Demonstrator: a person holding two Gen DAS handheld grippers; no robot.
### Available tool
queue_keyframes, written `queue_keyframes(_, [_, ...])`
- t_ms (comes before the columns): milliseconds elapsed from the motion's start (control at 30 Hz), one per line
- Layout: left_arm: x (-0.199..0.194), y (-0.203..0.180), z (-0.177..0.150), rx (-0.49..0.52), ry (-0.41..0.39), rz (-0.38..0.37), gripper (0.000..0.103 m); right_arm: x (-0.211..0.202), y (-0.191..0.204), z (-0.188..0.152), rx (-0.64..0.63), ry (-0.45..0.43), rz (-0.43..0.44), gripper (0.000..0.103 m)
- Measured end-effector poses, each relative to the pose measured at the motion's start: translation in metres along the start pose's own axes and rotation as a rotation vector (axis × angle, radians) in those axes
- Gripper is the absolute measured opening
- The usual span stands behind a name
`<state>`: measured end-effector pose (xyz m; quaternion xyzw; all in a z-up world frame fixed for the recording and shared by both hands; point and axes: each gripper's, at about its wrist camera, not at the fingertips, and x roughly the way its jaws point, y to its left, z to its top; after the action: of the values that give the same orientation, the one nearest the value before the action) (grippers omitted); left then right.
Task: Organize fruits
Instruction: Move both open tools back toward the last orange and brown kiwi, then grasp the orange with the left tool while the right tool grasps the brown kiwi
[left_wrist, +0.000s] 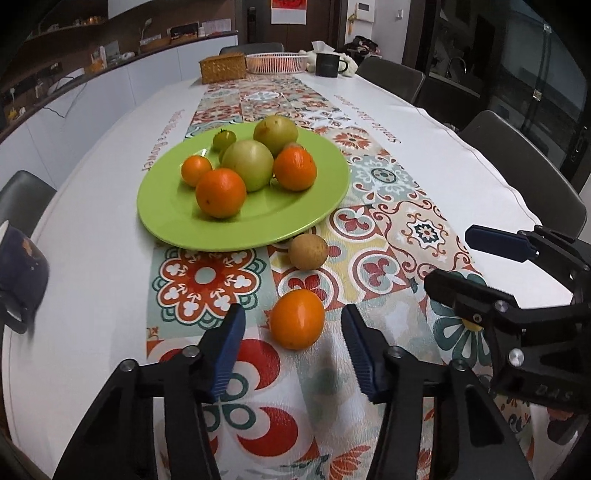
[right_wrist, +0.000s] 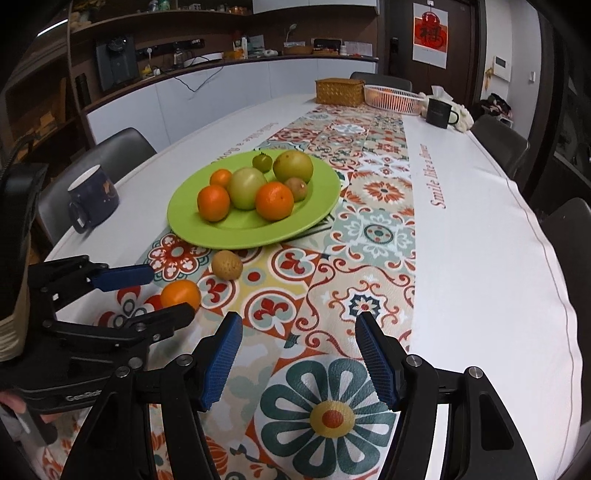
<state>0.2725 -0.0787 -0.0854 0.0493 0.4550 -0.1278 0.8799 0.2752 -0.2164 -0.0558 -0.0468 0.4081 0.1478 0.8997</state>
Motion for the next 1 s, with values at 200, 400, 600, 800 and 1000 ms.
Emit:
queue_keyframes(200, [0.008, 0.0, 0.001, -0.006, 0.025, -0.02, 0.034, 0.005, 0.005, -0.001, -0.004, 0.012, 0.008, 0.064])
queue_keyframes(400, [0.004, 0.007, 0.001, -0.025, 0.012, -0.025, 0.032, 0.011, 0.01, 0.002, -0.009, 0.021, 0.013, 0.064])
queue_keyframes(600, [-0.003, 0.02, 0.002, -0.051, 0.01, 0.016, 0.032, 0.02, 0.021, 0.012, -0.011, 0.02, 0.032, 0.064])
queue_keyframes(800, [-0.007, 0.038, 0.003, -0.068, -0.005, 0.068, 0.032, 0.034, 0.036, 0.024, -0.031, 0.022, 0.046, 0.063])
queue_keyframes(1000, [-0.005, 0.052, 0.003, -0.086, -0.005, 0.097, 0.032, 0.053, 0.05, 0.034, -0.065, 0.052, 0.051, 0.055])
